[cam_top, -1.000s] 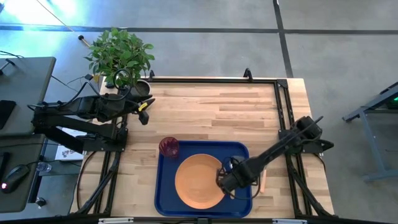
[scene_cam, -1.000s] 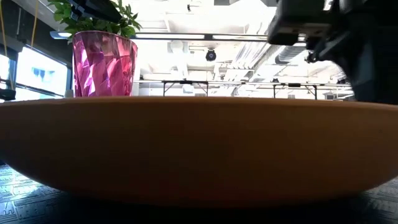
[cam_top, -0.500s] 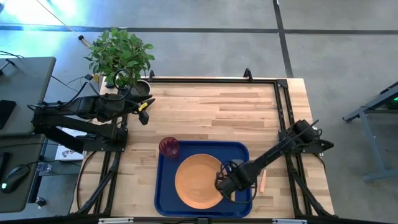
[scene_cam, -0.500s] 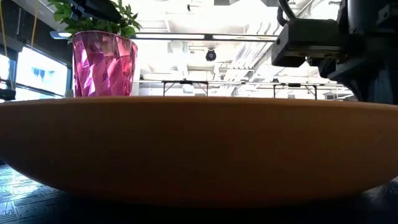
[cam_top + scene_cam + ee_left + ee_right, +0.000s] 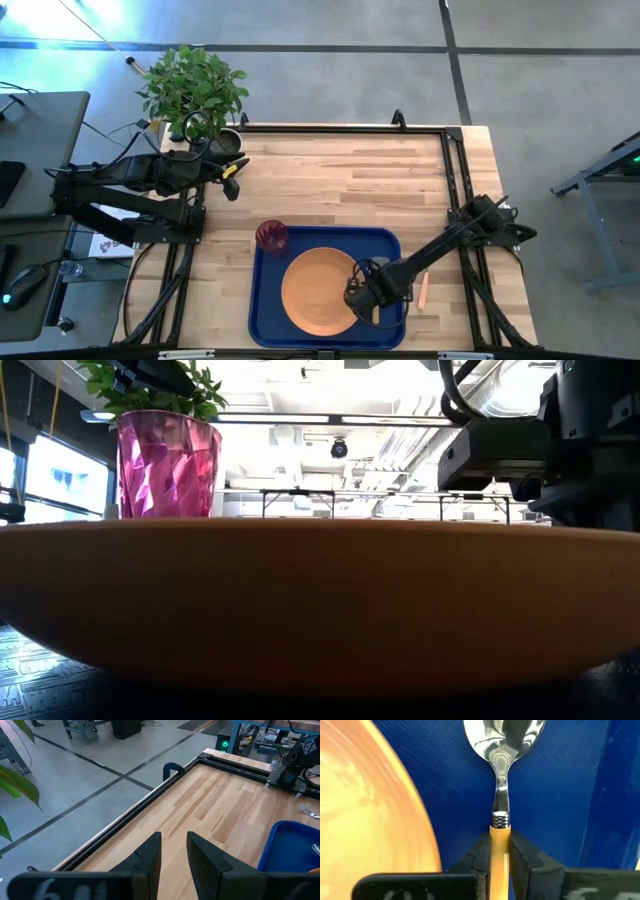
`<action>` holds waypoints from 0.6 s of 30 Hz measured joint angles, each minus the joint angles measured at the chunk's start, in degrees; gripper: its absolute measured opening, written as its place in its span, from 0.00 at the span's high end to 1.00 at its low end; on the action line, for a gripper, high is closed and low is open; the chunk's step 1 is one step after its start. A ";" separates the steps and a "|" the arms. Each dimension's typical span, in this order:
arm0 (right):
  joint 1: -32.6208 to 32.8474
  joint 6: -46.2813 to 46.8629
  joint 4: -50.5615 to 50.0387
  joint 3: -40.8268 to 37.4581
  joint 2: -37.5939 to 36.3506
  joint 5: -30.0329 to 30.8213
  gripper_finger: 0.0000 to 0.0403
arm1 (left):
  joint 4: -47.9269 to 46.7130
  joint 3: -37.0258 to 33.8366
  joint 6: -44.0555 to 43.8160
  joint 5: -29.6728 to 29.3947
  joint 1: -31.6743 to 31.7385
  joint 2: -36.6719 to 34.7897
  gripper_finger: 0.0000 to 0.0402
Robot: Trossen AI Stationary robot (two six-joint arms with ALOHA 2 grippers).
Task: Pick and place plate/cup/fork/spoon on tray
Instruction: Put the yellow spoon on the blue serving tray to the right of the orange plate, then put the orange fork on the blue serving tray to the right of the yellow spoon
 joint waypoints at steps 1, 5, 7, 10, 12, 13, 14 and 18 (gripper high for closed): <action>0.00 -0.02 0.00 -0.02 0.00 -0.10 0.94 | 0.01 0.00 0.00 0.00 0.00 -0.01 0.80; 0.00 -0.02 0.01 -0.05 0.03 -0.27 0.87 | 0.01 0.00 1.48 0.00 0.00 -0.02 0.80; 0.00 -0.02 0.19 -0.09 0.07 -0.31 0.83 | 0.01 0.00 1.55 0.00 -0.02 0.00 0.80; 0.00 -0.02 0.72 -0.11 0.08 -0.30 0.78 | 0.01 0.00 1.53 0.00 -0.02 -0.02 0.80; 0.00 -0.19 1.10 -0.11 0.02 -0.15 0.74 | 0.01 0.00 1.53 0.00 -0.01 -0.01 0.80; 0.00 -0.48 1.14 -0.09 0.02 -0.15 0.72 | 0.01 0.00 1.53 0.00 0.00 -0.01 0.80; 0.00 -0.87 0.87 0.18 0.00 -0.13 0.70 | 0.02 0.00 1.52 0.00 -0.02 -0.02 0.80; 0.04 -1.42 -0.92 1.75 0.00 -0.13 0.65 | 0.03 0.00 1.51 -0.01 -0.02 0.00 0.80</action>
